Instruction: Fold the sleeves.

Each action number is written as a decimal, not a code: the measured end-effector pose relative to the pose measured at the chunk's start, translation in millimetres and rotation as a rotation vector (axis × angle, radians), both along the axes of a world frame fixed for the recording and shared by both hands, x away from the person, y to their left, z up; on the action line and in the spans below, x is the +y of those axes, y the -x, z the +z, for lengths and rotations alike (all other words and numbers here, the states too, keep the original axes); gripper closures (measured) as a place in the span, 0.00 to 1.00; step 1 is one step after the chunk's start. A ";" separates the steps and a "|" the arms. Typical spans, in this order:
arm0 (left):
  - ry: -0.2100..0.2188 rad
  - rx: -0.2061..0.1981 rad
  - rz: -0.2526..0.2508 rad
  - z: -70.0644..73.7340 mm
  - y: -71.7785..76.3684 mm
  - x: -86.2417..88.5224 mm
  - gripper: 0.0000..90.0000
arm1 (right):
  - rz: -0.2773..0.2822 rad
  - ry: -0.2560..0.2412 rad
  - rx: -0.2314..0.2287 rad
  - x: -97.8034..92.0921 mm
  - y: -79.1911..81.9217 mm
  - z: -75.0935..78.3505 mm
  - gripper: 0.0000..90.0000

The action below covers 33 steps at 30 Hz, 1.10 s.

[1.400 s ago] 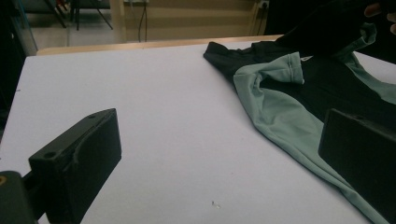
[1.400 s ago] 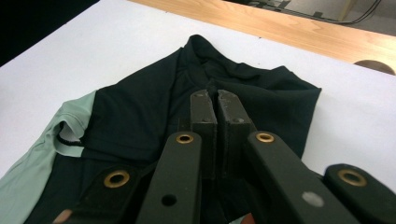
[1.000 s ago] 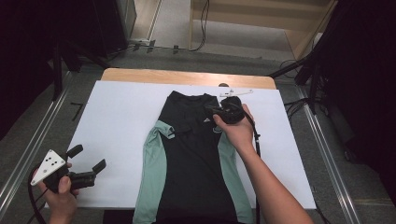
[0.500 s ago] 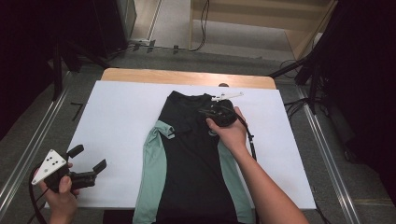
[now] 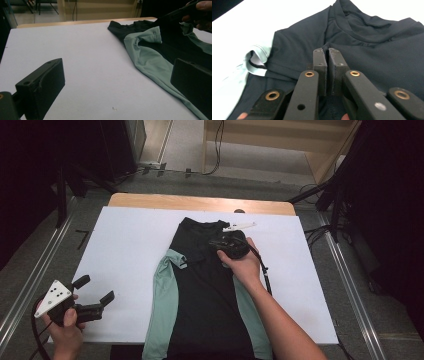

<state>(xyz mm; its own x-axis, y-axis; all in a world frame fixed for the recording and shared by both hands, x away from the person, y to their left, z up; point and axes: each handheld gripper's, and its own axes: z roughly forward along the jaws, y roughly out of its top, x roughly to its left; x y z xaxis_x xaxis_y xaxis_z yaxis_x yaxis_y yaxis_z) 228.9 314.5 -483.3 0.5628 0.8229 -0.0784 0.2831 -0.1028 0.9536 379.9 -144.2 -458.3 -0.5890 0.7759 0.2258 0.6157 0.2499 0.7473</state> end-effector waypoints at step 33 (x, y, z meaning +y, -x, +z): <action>-0.012 0.002 -0.008 -0.1 0.2 -3.9 0.00 | -0.071 -0.092 -0.208 -67.3 31.4 10.8 0.10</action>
<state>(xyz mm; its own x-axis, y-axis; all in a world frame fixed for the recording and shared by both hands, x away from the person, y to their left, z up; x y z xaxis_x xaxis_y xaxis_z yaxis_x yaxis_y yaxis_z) 228.7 310.6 -483.4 0.5689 0.8195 -0.0696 0.2841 -0.1164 0.9517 348.5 -211.4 -447.5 -0.5749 0.7989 0.1769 0.4602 0.1369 0.8772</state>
